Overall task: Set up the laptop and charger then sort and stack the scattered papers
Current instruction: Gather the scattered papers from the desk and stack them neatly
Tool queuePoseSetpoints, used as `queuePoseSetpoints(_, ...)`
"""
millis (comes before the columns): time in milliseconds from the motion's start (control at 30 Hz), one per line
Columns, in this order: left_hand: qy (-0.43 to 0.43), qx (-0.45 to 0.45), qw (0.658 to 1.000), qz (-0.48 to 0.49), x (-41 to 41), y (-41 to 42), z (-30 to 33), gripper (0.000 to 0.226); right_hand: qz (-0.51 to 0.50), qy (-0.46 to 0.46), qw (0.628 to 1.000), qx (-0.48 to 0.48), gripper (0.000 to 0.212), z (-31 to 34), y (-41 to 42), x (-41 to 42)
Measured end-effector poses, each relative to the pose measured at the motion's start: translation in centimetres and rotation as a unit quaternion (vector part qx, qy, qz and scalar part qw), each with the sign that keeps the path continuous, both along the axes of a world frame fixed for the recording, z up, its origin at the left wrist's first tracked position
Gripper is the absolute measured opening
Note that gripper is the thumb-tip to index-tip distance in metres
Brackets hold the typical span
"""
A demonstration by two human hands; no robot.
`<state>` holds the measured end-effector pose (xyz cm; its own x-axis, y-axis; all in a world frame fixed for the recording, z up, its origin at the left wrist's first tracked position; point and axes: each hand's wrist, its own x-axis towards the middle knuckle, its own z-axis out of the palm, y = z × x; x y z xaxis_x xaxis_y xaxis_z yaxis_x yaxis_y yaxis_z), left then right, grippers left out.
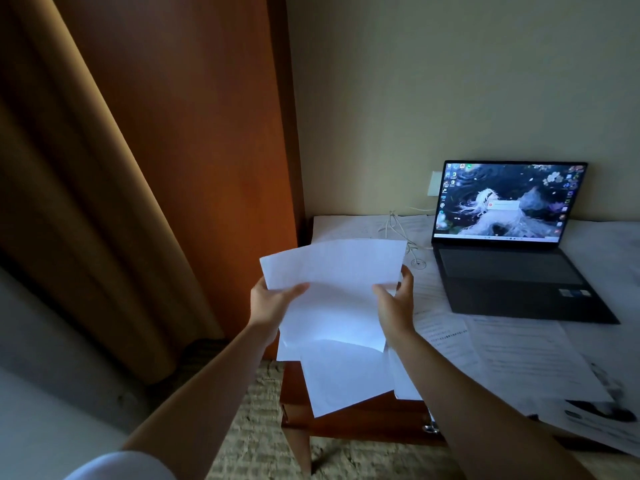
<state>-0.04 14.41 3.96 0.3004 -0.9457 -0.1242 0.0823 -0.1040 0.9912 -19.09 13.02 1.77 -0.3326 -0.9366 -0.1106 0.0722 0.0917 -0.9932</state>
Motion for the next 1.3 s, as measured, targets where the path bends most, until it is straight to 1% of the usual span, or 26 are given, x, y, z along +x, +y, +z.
queuePoseSetpoints(100,-0.013,-0.012,1.0,-0.017,-0.1,-0.4,0.2,0.031,-0.018,0.006,1.0,-0.017,0.059,0.7,-0.6,0.5)
queuePoseSetpoints(200,-0.03,-0.003,0.999,-0.044,-0.3,-0.6,0.4,0.028,-0.006,0.007,1.0,-0.012,0.06,0.7,-0.7,0.7)
queuePoseSetpoints(300,-0.012,0.014,0.998,-0.053,-0.4,-0.5,0.0,0.025,-0.023,0.007,1.0,-0.011,0.058,0.0,-0.2,0.7)
queuePoseSetpoints(367,-0.015,0.02,0.998,-0.061,-0.4,-0.6,-0.2,0.024,-0.036,0.009,0.999,-0.015,0.058,-0.3,-0.5,0.4)
queuePoseSetpoints(467,-0.055,0.076,0.989,-0.114,-0.1,-0.9,-1.2,0.022,0.005,0.044,0.999,0.025,0.054,-1.1,-0.4,0.4)
queuePoseSetpoints(533,-0.062,0.101,0.983,-0.137,0.0,-1.1,-1.5,0.018,0.025,0.073,0.996,0.035,0.056,-1.6,-0.4,0.6)
queuePoseSetpoints(633,-0.002,0.101,0.99,-0.103,0.3,-1.0,-1.6,0.017,0.006,0.071,0.997,0.026,0.061,-1.0,-1.0,0.5)
queuePoseSetpoints(667,0.004,0.113,0.989,-0.094,0.6,-0.9,-2.0,0.019,0.004,0.061,0.998,0.025,0.062,-0.8,-1.2,0.4)
queuePoseSetpoints(733,-0.02,0.164,0.981,-0.102,0.9,-0.4,-3.4,0.027,0.012,0.056,0.998,0.037,0.063,-0.9,-1.7,-0.1)
queuePoseSetpoints(767,-0.027,0.194,0.975,-0.107,0.9,-0.1,-4.3,0.03,0.019,0.075,0.996,0.046,0.064,-1.2,-1.8,-0.3)
queuePoseSetpoints(800,-0.023,0.22,0.97,-0.104,0.9,0.2,-5.3,0.031,0.027,0.134,0.989,0.052,0.065,-1.5,-1.7,-0.4)
queuePoseSetpoints(833,-0.008,0.239,0.967,-0.087,0.8,0.4,-5.9,0.031,0.033,0.24,0.969,0.05,0.067,-2.1,-1.5,-0.5)
queuePoseSetpoints(867,0.013,0.251,0.966,-0.064,0.7,0.5,-6.4,0.029,0.044,0.352,0.934,0.036,0.07,-2.9,-1.0,-0.6)
queuePoseSetpoints(900,0.035,0.257,0.965,-0.042,0.5,0.6,-6.8,0.03,0.068,0.432,0.899,0.01,0.076,-3.9,-0.3,-0.6)
queuePoseSetpoints(933,0.05,0.259,0.964,-0.03,0.4,0.5,-7.2,0.031,0.125,0.472,0.872,-0.009,0.083,-4.7,0.8,-0.5)
queuePoseSetpoints(967,0.059,0.262,0.963,-0.026,0.2,0.4,-7.5,0.034,0.208,0.487,0.848,-0.017,0.089,-5.6,1.9,-0.4)
queuePoseSetpoints(1033,0.076,0.27,0.959,-0.03,-0.4,0.3,-8.3,0.036,0.369,0.507,0.779,-0.001,0.1,-7.4,4.1,-0.1)
queuePoseSetpoints(1067,0.082,0.277,0.957,-0.03,-0.7,0.3,-8.5,0.036,0.419,0.523,0.742,0.008,0.105,-8.3,5.0,0.1)
queuePoseSetpoints(1100,0.086,0.288,0.954,-0.021,-0.8,0.3,-8.8,0.036,0.443,0.541,0.715,0.013,0.109,-9.3,5.6,0.2)
queuePoseSetpoints(1133,0.095,0.294,0.951,-0.014,-0.9,0.2,-9.2,0.035,0.446,0.555,0.702,0.01,0.108,-10.1,6.1,0.4)
queuePoseSetpoints(1167,0.113,0.29,0.95,-0.01,-0.9,0.2,-9.4,0.033,0.435,0.553,0.711,0.0,0.1,-10.8,6.3,0.5)
queuePoseSetpoints(1200,0.138,0.283,0.949,-0.012,-0.9,0.3,-9.4,0.028,0.406,0.531,0.744,-0.01,0.085,-11.2,6.4,0.5)
queuePoseSetpoints(1233,0.155,0.284,0.946,-0.013,-1.0,0.5,-9.1,0.023,0.352,0.496,0.794,-0.021,0.063,-11.1,6.2,0.5)
queuePoseSetpoints(1267,0.164,0.289,0.943,-0.009,-0.9,0.7,-9.4,0.026,0.294,0.488,0.821,-0.03,0.046,-10.8,6.0,0.5)
queuePoseSetpoints(1300,0.159,0.302,0.94,0.004,-0.8,0.8,-9.7,0.032,0.236,0.491,0.838,-0.029,0.036,-10.6,5.7,0.3)
